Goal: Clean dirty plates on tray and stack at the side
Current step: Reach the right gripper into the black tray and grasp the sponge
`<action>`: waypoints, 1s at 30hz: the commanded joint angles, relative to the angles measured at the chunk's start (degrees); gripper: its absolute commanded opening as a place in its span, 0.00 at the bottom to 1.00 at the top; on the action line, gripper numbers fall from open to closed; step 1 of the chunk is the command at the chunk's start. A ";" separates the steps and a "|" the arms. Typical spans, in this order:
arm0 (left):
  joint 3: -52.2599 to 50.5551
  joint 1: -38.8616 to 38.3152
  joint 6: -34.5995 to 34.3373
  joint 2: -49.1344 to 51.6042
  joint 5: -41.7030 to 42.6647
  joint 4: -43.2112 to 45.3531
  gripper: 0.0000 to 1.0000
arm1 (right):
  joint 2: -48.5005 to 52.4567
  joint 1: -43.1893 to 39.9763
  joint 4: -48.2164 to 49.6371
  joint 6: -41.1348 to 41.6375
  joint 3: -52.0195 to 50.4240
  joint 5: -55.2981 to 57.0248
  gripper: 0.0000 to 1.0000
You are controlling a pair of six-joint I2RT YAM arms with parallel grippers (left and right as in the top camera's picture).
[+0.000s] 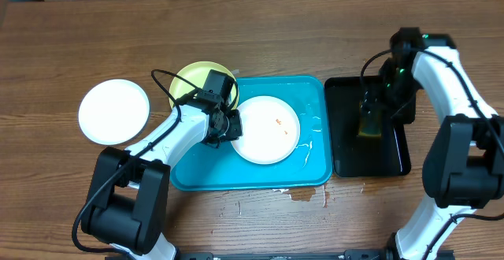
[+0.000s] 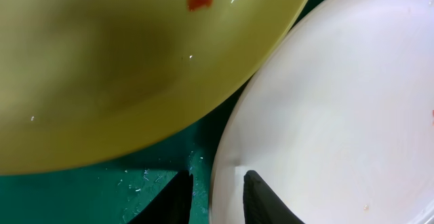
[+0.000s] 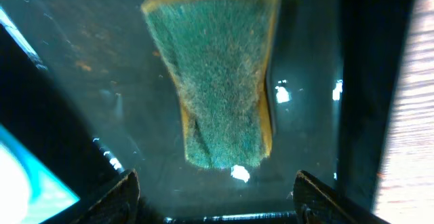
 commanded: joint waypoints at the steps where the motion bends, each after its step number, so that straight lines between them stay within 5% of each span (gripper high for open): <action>1: 0.50 0.22 0.24 0.79 0.48 0.15 0.28 | -1.55 1.51 2.89 1.57 -4.83 1.95 0.74; 7: 0.50 0.22 0.26 0.79 0.46 0.11 0.28 | -1.53 3.21 10.21 1.60 -12.00 1.92 0.70; 8: 0.50 0.22 0.26 0.79 0.46 0.13 0.28 | -1.53 3.45 11.58 1.55 -12.92 1.95 0.64; 11: 0.50 0.22 0.26 0.79 0.46 0.13 0.28 | -1.53 3.91 12.96 1.53 -13.79 1.92 0.17; 12: 0.50 0.22 0.28 0.79 0.46 0.13 0.28 | -1.55 4.00 12.66 1.53 -13.46 1.92 0.13; 13: 0.50 0.22 0.28 0.79 0.46 0.13 0.28 | -1.55 4.00 12.09 1.53 -13.03 1.92 0.15; 16: 0.50 0.22 0.28 0.79 0.44 0.13 0.29 | -1.55 4.00 9.62 1.53 -10.69 1.92 0.55; 30: 0.50 0.22 1.55 0.79 0.44 0.17 0.29 | -1.53 3.89 16.17 1.42 -5.88 7.34 0.72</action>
